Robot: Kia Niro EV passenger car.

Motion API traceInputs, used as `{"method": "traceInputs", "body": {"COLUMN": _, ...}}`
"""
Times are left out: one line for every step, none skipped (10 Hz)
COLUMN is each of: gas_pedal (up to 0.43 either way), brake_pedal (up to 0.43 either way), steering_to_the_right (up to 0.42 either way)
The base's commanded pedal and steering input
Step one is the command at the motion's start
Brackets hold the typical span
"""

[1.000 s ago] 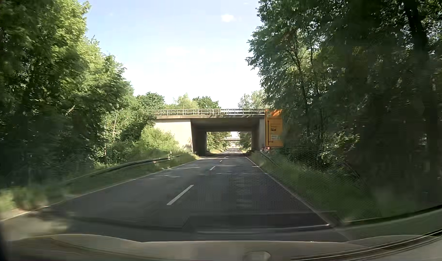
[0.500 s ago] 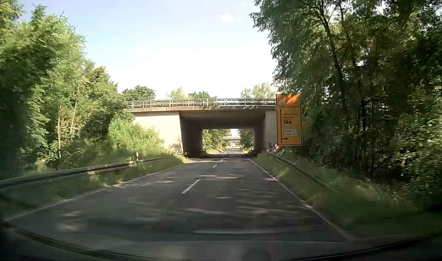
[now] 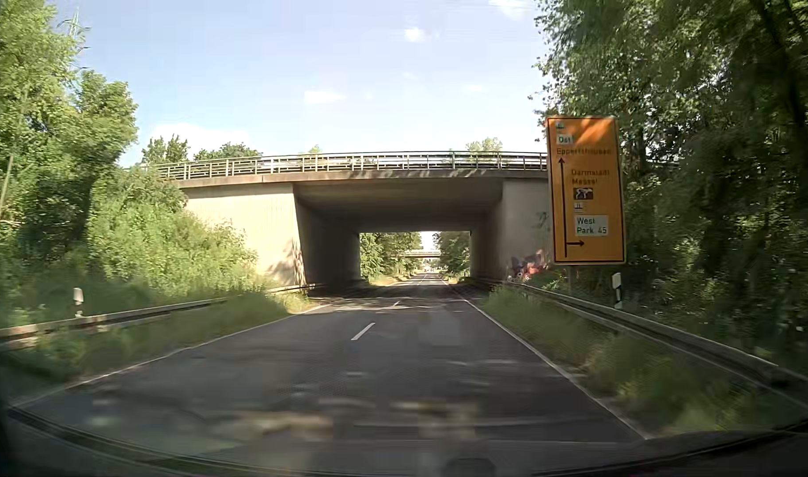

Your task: Follow the waypoints while adhering to traffic rules and regulations

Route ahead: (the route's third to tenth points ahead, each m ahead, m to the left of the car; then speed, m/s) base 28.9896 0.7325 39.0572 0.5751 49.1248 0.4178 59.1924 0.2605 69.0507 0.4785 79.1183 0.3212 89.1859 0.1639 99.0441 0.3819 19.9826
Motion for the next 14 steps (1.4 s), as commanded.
{"method": "traceInputs", "body": {"gas_pedal": 0.0, "brake_pedal": 0.03, "steering_to_the_right": 0.0}}
{"method": "traceInputs", "body": {"gas_pedal": 0.0, "brake_pedal": 0.03, "steering_to_the_right": 0.0}}
{"method": "traceInputs", "body": {"gas_pedal": 0.0, "brake_pedal": 0.03, "steering_to_the_right": 0.0}}
{"method": "traceInputs", "body": {"gas_pedal": 0.0, "brake_pedal": 0.037, "steering_to_the_right": 0.0}}
{"method": "traceInputs", "body": {"gas_pedal": 0.0, "brake_pedal": 0.03, "steering_to_the_right": 0.0}}
{"method": "traceInputs", "body": {"gas_pedal": 0.0, "brake_pedal": 0.03, "steering_to_the_right": 0.0}}
{"method": "traceInputs", "body": {"gas_pedal": 0.0, "brake_pedal": 0.03, "steering_to_the_right": 0.0}}
{"method": "traceInputs", "body": {"gas_pedal": 0.0, "brake_pedal": 0.03, "steering_to_the_right": 0.0}}
{"method": "traceInputs", "body": {"gas_pedal": 0.0, "brake_pedal": 0.03, "steering_to_the_right": 0.0}}
{"method": "traceInputs", "body": {"gas_pedal": 0.0, "brake_pedal": 0.03, "steering_to_the_right": 0.0}}
{"method": "traceInputs", "body": {"gas_pedal": 0.0, "brake_pedal": 0.03, "steering_to_the_right": 0.0}}
{"method": "traceInputs", "body": {"gas_pedal": 0.0, "brake_pedal": 0.03, "steering_to_the_right": 0.0}}
{"method": "traceInputs", "body": {"gas_pedal": 0.0, "brake_pedal": 0.03, "steering_to_the_right": 0.002}}
{"method": "traceInputs", "body": {"gas_pedal": 0.0, "brake_pedal": 0.03, "steering_to_the_right": 0.004}}
